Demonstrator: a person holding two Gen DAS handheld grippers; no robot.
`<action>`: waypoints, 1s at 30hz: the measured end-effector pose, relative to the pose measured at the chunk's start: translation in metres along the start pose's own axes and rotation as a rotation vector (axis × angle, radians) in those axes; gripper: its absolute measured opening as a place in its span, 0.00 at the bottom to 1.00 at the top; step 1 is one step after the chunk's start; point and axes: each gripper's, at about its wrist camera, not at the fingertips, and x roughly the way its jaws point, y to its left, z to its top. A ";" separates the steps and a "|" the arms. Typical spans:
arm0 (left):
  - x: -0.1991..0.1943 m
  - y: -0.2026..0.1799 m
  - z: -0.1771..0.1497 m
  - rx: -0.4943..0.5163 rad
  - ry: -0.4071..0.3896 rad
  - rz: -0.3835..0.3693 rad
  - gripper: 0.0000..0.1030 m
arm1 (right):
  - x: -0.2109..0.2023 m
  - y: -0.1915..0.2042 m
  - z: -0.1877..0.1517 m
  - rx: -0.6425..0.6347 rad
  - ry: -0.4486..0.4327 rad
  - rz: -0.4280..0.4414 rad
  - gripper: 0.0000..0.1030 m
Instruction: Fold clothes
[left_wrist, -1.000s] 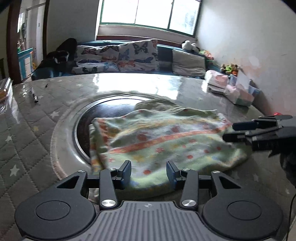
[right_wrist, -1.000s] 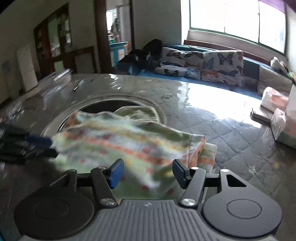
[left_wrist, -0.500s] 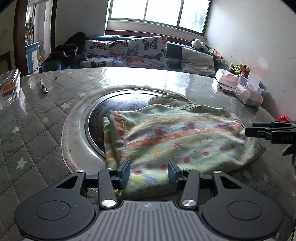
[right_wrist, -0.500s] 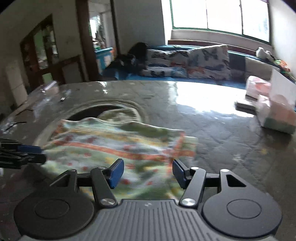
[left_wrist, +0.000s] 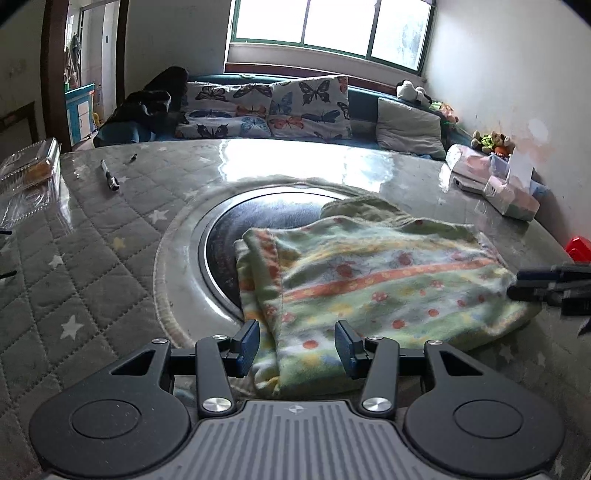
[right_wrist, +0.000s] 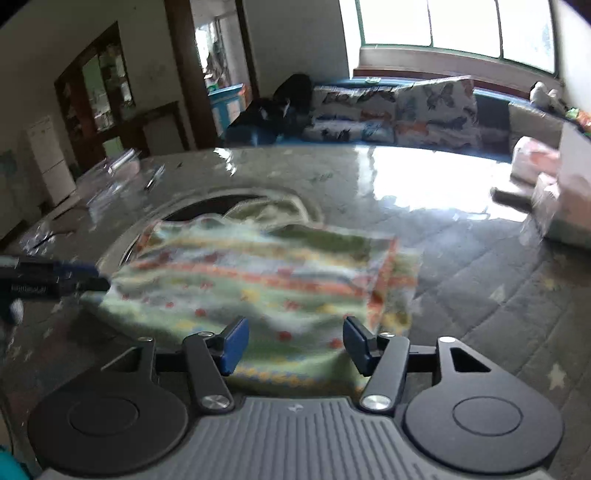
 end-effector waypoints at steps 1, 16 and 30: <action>0.001 -0.001 0.001 0.000 -0.001 -0.003 0.47 | 0.002 0.000 -0.002 0.001 0.008 0.000 0.58; 0.054 0.010 0.050 -0.035 -0.004 -0.006 0.43 | 0.045 -0.013 0.052 -0.006 -0.034 -0.041 0.65; 0.058 0.029 0.056 -0.066 -0.007 0.030 0.42 | 0.045 0.007 0.057 -0.096 -0.015 -0.039 0.65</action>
